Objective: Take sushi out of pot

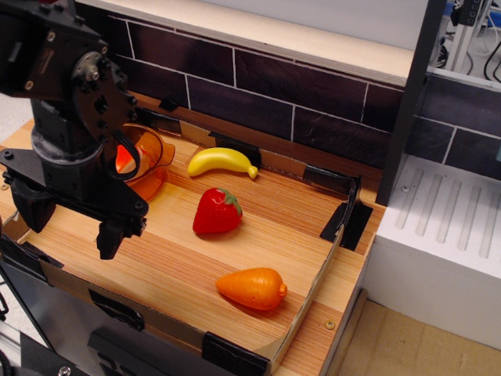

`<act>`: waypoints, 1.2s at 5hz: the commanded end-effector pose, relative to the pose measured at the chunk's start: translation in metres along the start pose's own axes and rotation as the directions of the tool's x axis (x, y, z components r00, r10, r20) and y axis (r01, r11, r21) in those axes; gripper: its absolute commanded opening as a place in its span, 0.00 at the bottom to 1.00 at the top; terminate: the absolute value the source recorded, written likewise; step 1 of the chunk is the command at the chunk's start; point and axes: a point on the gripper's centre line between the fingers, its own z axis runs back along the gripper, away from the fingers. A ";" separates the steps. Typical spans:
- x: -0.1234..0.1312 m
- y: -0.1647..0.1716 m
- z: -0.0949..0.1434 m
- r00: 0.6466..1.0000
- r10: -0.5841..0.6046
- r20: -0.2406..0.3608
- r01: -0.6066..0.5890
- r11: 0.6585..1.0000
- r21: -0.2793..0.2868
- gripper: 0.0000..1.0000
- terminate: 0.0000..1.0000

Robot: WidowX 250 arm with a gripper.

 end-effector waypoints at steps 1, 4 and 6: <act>0.000 0.000 0.000 1.000 0.000 0.000 0.000 1.000 0.000 1.00 0.00; 0.075 0.078 0.023 1.000 -0.020 -0.022 0.014 0.970 -0.242 1.00 0.00; 0.108 0.074 0.000 0.991 -0.130 -0.001 0.124 0.945 -0.303 1.00 0.00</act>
